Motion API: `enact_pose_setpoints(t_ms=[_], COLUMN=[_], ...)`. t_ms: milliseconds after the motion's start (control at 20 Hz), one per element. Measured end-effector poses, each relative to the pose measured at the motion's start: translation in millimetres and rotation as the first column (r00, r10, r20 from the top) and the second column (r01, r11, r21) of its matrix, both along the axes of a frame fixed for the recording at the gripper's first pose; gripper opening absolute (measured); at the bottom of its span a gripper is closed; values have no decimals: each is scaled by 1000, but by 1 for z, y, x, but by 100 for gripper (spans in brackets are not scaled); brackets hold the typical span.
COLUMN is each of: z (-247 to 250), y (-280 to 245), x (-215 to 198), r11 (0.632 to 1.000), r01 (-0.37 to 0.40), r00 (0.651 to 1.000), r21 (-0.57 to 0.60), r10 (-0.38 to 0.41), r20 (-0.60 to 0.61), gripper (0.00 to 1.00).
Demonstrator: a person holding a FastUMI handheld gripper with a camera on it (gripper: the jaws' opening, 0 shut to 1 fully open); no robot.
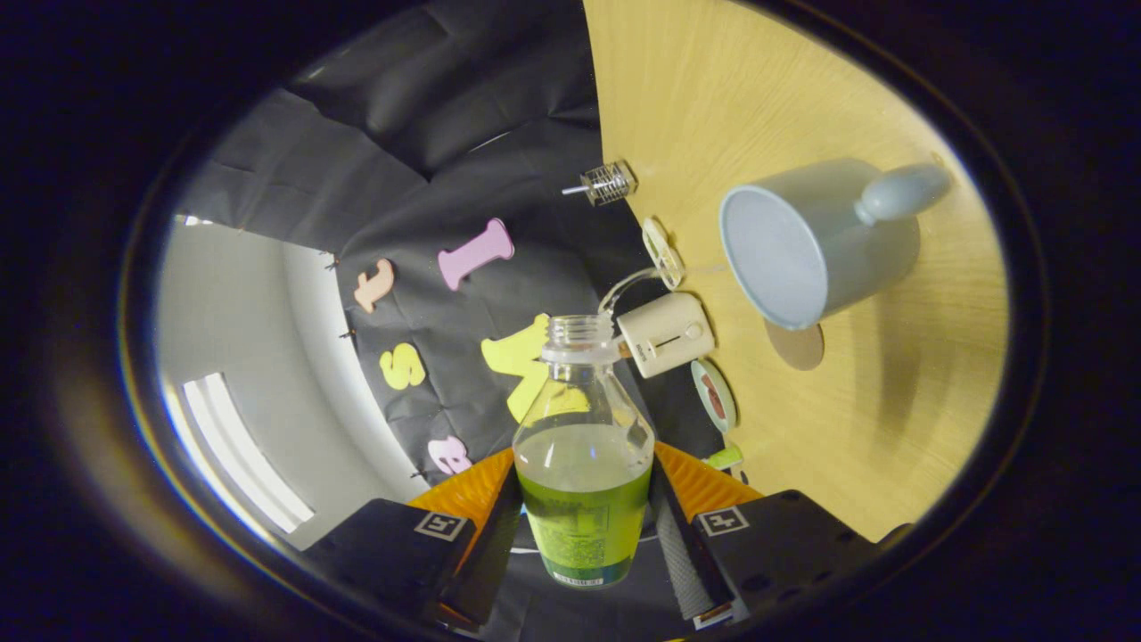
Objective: Take the bottle from table, then pour the juice into the cup, finally place the bottle on the coaster
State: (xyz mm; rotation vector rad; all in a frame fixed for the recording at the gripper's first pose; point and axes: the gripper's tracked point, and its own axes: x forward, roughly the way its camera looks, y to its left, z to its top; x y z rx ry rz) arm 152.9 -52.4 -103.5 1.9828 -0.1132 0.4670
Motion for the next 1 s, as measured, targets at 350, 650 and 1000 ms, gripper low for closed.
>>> enact_pose_setpoints(t_ms=[350,650,1000], z=[-4,-4,7], y=[-4,-9,4], x=[4,8,8], r11=[999,995,989], r01=[-3,-14,-53], r00=[1000,1000,999], r21=[35,102,142], r10=[3,15,53], r20=[-5,-7,2], gripper=[78,78,79])
